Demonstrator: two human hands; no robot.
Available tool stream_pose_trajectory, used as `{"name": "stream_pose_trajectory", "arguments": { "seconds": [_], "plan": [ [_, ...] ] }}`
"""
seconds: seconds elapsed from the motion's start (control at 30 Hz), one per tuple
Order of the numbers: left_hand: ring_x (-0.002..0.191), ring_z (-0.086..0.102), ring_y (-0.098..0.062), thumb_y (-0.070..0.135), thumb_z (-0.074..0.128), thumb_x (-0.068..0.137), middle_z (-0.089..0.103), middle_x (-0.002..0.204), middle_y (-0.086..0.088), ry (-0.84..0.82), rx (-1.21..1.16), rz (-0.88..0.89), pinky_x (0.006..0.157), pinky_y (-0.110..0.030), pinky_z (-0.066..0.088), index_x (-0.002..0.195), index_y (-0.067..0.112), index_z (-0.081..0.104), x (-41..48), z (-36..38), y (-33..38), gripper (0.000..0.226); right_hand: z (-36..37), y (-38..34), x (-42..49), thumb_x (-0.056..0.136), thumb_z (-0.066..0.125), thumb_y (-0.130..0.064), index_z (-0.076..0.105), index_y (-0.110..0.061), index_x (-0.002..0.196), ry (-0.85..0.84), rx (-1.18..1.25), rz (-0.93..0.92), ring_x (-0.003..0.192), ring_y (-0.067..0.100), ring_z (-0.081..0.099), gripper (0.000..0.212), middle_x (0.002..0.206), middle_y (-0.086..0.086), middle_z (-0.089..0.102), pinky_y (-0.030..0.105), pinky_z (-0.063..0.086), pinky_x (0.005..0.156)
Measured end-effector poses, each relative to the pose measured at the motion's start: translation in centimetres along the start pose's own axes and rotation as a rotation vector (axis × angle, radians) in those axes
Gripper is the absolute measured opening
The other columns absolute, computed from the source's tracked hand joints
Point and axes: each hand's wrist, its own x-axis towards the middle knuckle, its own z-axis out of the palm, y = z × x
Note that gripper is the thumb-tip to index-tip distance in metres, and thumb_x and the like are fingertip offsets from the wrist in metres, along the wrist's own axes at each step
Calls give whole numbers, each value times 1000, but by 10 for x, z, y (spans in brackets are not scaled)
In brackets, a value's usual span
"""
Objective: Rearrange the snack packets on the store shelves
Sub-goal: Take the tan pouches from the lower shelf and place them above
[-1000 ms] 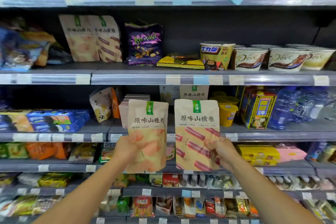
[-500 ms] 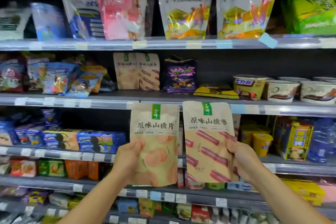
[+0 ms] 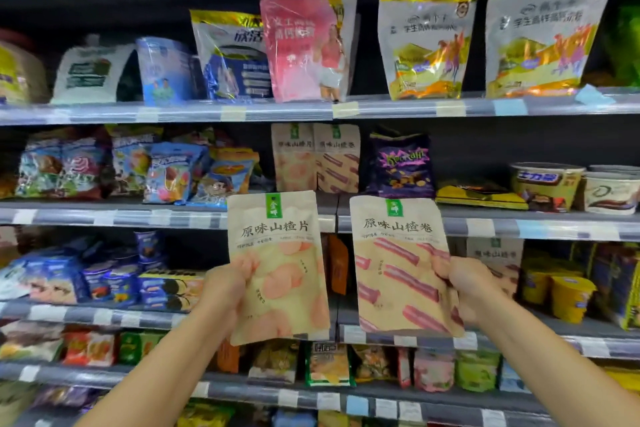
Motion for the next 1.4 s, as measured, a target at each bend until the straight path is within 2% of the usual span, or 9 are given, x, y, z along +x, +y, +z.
{"name": "stream_pose_trajectory", "arguments": {
  "seconds": [0.23, 0.37, 0.47, 0.6, 0.8, 1.07, 1.17, 1.27, 1.4],
  "plan": [
    [82, 69, -31, 15, 60, 91, 73, 92, -15, -32, -3, -12, 66, -41, 57, 96, 4, 67, 48, 3, 39, 14, 30, -45, 30, 94, 56, -11, 66, -7, 102, -13, -106, 20, 87, 35, 72, 13, 91, 14, 76, 57, 55, 85],
    [62, 66, -21, 10, 55, 94, 72, 78, -9, -126, -31, -3, 46, -26, 51, 98, 4, 64, 73, 12, 57, 12, 43, -72, 50, 98, 46, -4, 58, -2, 105, -183, -86, 27, 95, 35, 68, 14, 103, 18, 70, 53, 54, 85],
    [83, 68, -26, 8, 56, 92, 71, 100, -12, -158, -26, -17, 74, -40, 54, 109, 4, 62, 95, 19, 74, 18, 49, -91, 71, 99, 42, -1, 56, 0, 109, -335, -65, 75, 103, 35, 65, 18, 109, 20, 68, 52, 53, 86],
    [70, 62, -22, 6, 55, 93, 66, 85, -8, -138, 12, 40, 35, -25, 48, 103, 3, 61, 116, 33, 100, 12, 56, -111, 116, 96, 41, 8, 58, 4, 112, -430, -49, 61, 113, 37, 62, 24, 116, 22, 67, 56, 46, 98],
    [53, 56, -18, 5, 57, 93, 61, 78, -5, -57, 47, 69, 26, -18, 30, 104, -1, 62, 156, 54, 123, 13, 76, -123, 180, 96, 35, 12, 61, 2, 104, -396, -12, 40, 92, 30, 63, 29, 99, 17, 67, 49, 53, 77],
    [54, 44, -14, 12, 54, 95, 57, 74, 1, -36, 53, 24, 30, -16, 28, 92, 11, 66, 214, 69, 134, 12, 126, -127, 244, 95, 34, 15, 61, -3, 108, -299, 63, -48, 93, 27, 61, 35, 93, 13, 64, 48, 46, 95],
    [66, 50, -20, 10, 56, 93, 62, 82, -3, -56, -9, 8, 42, -28, 36, 94, 5, 68, 239, 65, 137, 14, 146, -128, 260, 95, 36, 15, 61, 0, 114, -230, 64, -108, 97, 29, 60, 35, 90, 11, 64, 47, 46, 97],
    [79, 51, -25, 7, 56, 93, 67, 92, -8, -58, -53, 54, 63, -37, 36, 98, 1, 68, 258, 61, 138, 15, 167, -128, 275, 94, 36, 17, 62, -1, 103, -186, 64, -179, 89, 27, 60, 33, 90, 10, 63, 42, 48, 90],
    [75, 60, -20, 8, 61, 90, 68, 89, -7, -111, -90, 81, 60, -34, 39, 106, 0, 67, 276, 61, 135, 19, 190, -124, 293, 95, 47, 8, 63, -3, 107, -63, 11, -223, 92, 27, 61, 23, 117, 18, 65, 37, 49, 75]
  ]
}}
